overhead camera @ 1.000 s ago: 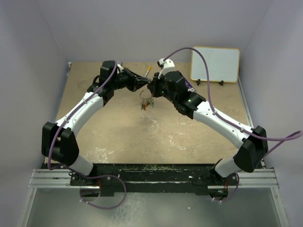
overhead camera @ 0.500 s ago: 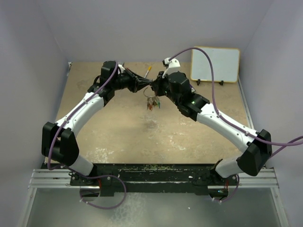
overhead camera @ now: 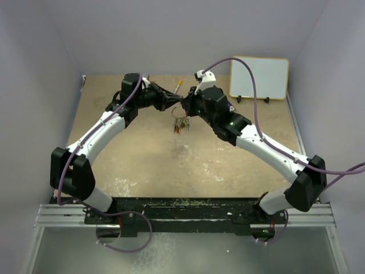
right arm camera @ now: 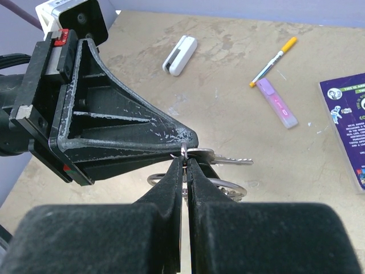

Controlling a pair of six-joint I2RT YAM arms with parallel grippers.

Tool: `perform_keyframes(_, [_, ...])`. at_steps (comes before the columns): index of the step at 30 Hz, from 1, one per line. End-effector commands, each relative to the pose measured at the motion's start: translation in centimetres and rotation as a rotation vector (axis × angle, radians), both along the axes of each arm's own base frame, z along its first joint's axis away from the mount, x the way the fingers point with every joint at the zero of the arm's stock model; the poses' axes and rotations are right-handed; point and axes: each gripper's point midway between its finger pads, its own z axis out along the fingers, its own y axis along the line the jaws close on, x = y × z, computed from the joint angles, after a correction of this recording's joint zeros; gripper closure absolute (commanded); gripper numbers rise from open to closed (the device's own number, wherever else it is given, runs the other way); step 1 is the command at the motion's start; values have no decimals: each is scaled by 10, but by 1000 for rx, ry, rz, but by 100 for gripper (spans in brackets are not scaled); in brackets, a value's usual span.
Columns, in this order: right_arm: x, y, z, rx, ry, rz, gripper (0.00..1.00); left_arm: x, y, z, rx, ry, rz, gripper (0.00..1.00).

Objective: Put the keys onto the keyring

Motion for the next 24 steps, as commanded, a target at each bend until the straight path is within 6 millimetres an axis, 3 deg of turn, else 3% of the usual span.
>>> perform_keyframes(1, [9,5,30,77,-66,-8,100,-8,-7,49,-92,-61,-26,96])
perform_keyframes(17, [8,16,18,51,-14,32,100,-32,-27,54,-100,-74,-100,96])
perform_keyframes(22, [7,13,22,63,-24,27,100,-30,-28,51,-93,-75,-95,96])
perform_keyframes(24, [-6,15,27,88,-35,85,100,-25,-23,42,-71,-72,-66,96])
